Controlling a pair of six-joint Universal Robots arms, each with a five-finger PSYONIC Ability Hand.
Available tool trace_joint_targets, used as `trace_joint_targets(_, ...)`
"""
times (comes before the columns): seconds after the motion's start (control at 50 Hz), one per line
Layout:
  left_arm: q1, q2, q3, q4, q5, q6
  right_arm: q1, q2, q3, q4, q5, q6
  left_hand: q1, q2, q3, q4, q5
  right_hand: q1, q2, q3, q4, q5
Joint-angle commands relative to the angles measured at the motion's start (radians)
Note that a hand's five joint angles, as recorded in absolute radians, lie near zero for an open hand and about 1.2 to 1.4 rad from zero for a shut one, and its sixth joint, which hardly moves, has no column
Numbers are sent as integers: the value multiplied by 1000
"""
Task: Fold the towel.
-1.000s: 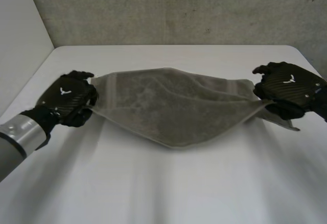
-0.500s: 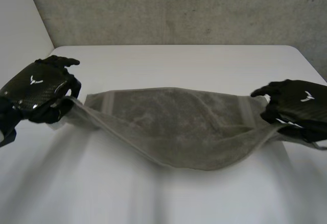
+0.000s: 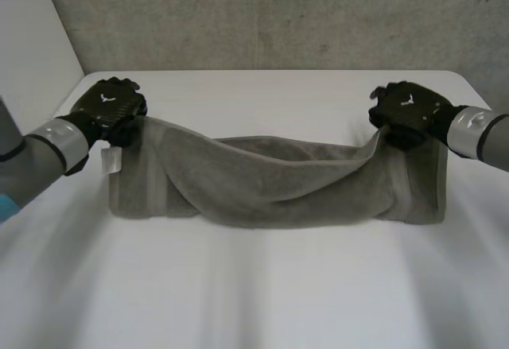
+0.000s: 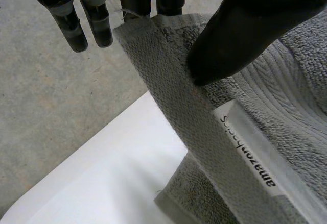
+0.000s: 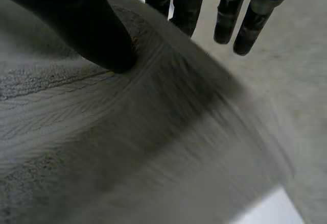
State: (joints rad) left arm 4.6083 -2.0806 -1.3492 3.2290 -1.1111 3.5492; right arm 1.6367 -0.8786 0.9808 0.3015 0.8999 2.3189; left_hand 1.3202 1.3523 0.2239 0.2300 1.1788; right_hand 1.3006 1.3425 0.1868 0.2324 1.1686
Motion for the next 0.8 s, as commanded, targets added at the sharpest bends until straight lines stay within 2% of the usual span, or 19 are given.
trace_joint_targets(0.02, -29, -81, 21, 38, -18, -4, 23, 10, 67, -215, 77, 94, 76, 44, -49, -55, 43, 96, 54, -12, -58, 53)
trace_joint_targets(0.1, -39, -102, 22, 67, -18, 5, 22, 46, 56, -237, 105, 94, 76, 44, -49, -55, 43, 96, 54, -12, -58, 53)
trace_joint_targets(0.18, -37, -119, 27, 103, -27, 4, 25, 87, 27, -278, 178, 94, 76, 44, -49, -55, 43, 96, 54, -12, -58, 53)
trace_joint_targets(0.22, -39, -140, 41, 138, -64, 4, 25, 102, 27, -294, 195, 94, 76, 44, -49, -55, 43, 96, 54, -12, -58, 53)
trace_joint_targets(0.34, -35, -168, 54, 166, -121, -7, 29, 130, 32, -323, 212, 105, 76, 44, -49, -55, 43, 96, 54, -12, -58, 53)
trace_joint_targets(0.42, -39, -179, 48, 199, -128, -9, 46, 150, 36, -335, 215, 106, 76, 44, -49, -55, 43, 96, 54, -12, -58, 53)
trace_joint_targets(0.5, -42, -179, 44, 232, -130, -10, 55, 167, 38, -396, 276, 128, 76, 44, -49, -55, 43, 96, 54, -12, -58, 53)
trace_joint_targets(0.64, -43, -200, 42, 259, -145, -23, 63, 182, 48, -453, 287, 184, 76, 44, -49, -55, 43, 96, 54, -12, -58, 53)
trace_joint_targets(0.8, -60, -231, 51, 264, -147, -21, 80, 205, 41, -496, 295, 185, 76, 44, -49, -55, 43, 96, 54, -12, -58, 53)
